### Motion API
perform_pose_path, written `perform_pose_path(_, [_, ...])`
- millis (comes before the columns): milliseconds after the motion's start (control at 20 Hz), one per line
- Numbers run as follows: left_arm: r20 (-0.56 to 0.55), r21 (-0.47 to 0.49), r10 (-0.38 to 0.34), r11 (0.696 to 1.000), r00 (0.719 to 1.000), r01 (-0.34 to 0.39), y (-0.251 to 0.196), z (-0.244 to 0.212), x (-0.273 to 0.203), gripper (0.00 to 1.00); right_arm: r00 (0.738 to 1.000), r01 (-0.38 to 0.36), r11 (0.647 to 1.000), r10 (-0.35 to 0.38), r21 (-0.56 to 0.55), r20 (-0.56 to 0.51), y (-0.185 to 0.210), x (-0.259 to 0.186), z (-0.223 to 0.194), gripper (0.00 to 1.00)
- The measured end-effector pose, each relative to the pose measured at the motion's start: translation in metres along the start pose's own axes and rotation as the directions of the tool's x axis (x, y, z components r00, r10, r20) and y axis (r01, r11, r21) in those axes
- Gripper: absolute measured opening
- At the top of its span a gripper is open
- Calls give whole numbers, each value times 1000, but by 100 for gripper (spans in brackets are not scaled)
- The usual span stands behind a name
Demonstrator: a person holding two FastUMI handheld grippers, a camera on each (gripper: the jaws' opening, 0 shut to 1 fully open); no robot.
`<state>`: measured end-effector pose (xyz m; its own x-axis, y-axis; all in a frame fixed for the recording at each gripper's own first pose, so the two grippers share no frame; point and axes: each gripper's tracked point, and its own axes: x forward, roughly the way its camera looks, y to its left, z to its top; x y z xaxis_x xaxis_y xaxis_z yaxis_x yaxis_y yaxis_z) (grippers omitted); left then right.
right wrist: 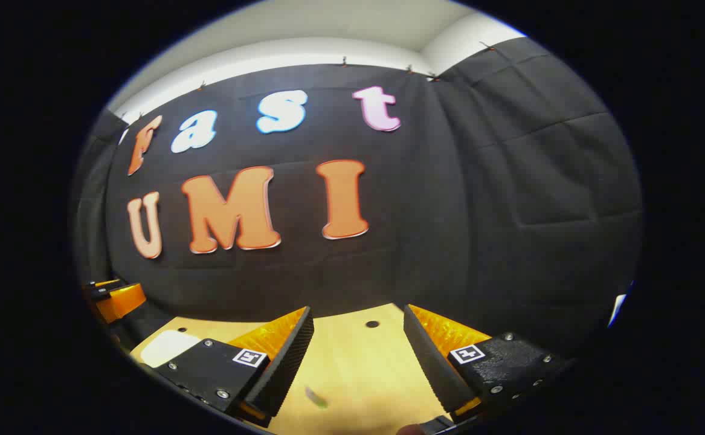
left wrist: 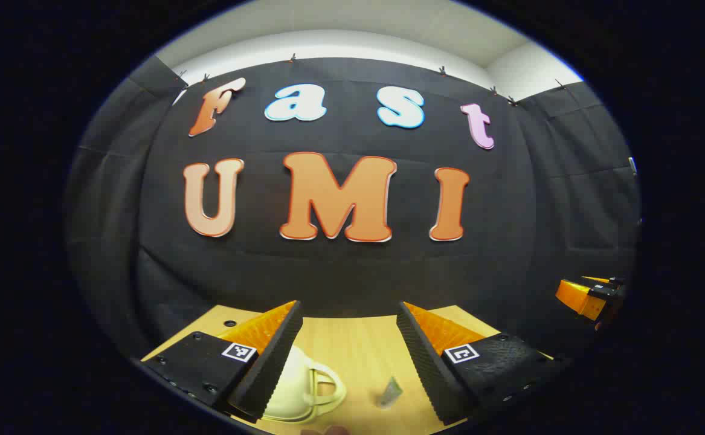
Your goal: First open the suitcase, pack the skin care products into it, and then close the suitcase.
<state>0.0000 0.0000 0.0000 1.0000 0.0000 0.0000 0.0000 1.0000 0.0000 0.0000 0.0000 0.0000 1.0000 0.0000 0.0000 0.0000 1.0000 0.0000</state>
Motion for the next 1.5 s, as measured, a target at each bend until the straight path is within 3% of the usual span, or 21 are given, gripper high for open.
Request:
perform_pose_path(300, [-17, -64, 92, 994, 996, -93, 20, -12, -15, 97, 984, -160, 987, 162, 31, -70, 57, 18, -1, 95])
perform_pose_path(500, [-46, -104, 159, 981, 986, -163, 33, -16, -19, 97, 971, -236, 971, 233, -35, -61, 74, 27, 5, 95])
perform_pose_path(600, [-47, -115, 171, 978, 984, -175, 35, -15, -17, 97, 966, -256, 965, 253, -53, -60, 77, 28, 7, 95])
perform_pose_path(850, [-37, -124, 125, 984, 992, -128, 26, -17, -12, 97, 967, -250, 965, 243, -83, -79, 68, 31, -1, 95])
perform_pose_path(1200, [-89, 85, 123, 990, 988, -115, 24, -51, 3, 95, 969, -211, 974, 198, -82, -145, 53, 30, -30, 95])
perform_pose_path(1500, [-228, 309, 142, 949, 963, -67, 26, -146, 7, 98, 968, -173, 982, 157, -68, -197, 34, 30, -50, 95])
